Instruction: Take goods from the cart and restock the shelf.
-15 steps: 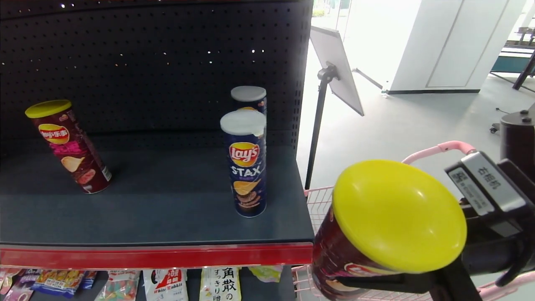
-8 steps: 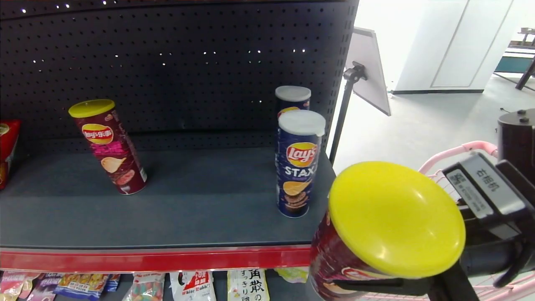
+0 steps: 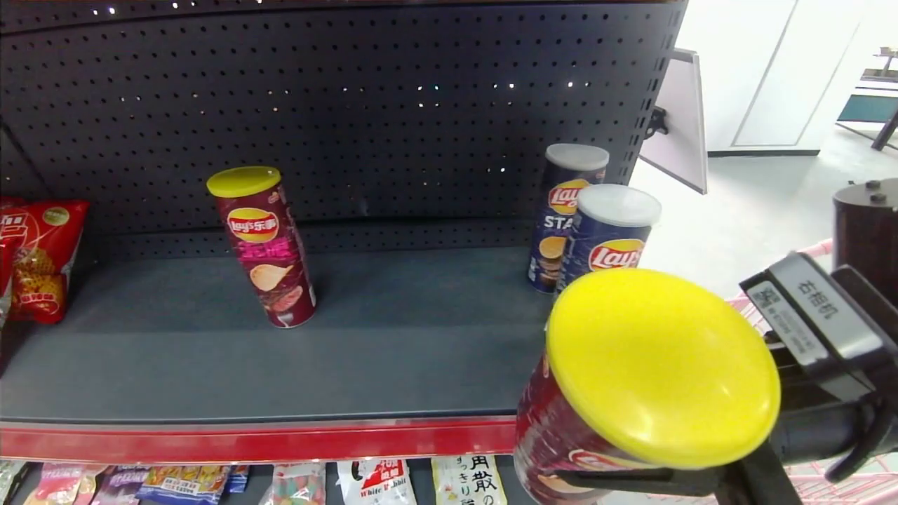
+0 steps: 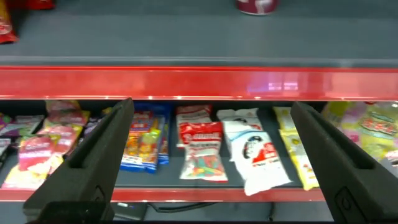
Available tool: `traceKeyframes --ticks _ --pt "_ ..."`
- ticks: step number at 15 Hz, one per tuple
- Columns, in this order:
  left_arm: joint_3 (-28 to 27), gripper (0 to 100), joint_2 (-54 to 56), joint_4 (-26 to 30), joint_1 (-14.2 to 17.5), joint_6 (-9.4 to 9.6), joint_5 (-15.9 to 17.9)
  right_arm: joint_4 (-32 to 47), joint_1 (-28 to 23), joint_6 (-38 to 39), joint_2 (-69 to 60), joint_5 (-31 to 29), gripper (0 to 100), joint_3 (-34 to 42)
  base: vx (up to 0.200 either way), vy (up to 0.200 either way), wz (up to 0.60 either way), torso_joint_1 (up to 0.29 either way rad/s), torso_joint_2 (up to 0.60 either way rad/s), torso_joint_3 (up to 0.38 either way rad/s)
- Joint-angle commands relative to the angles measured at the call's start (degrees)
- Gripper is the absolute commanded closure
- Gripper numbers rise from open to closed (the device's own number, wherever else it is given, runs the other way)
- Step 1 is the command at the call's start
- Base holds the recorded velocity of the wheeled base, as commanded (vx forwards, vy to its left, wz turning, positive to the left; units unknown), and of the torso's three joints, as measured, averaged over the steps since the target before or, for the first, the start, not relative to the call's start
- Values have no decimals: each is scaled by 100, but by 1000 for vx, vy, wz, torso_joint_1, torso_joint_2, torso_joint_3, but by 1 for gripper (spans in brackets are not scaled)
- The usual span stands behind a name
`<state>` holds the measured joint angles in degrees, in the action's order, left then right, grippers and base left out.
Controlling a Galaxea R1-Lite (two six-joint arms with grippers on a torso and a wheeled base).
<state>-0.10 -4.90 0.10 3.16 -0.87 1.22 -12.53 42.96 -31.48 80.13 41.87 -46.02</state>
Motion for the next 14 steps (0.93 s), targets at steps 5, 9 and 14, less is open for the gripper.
traceKeyframes --ticks 5,9,14 --pt "1 0 -2 -1 1 -1 1 -4 125 1 99 -4 100 -56 0 200 0 2 3 0" --pt "1 0 -2 -1 1 -1 1 -4 125 1 99 -4 100 -39 0 200 0 1 4 -1" --pt "1 0 -2 -1 1 -1 1 -4 125 -8 143 5 100 -21 0 200 0 5 3 3"
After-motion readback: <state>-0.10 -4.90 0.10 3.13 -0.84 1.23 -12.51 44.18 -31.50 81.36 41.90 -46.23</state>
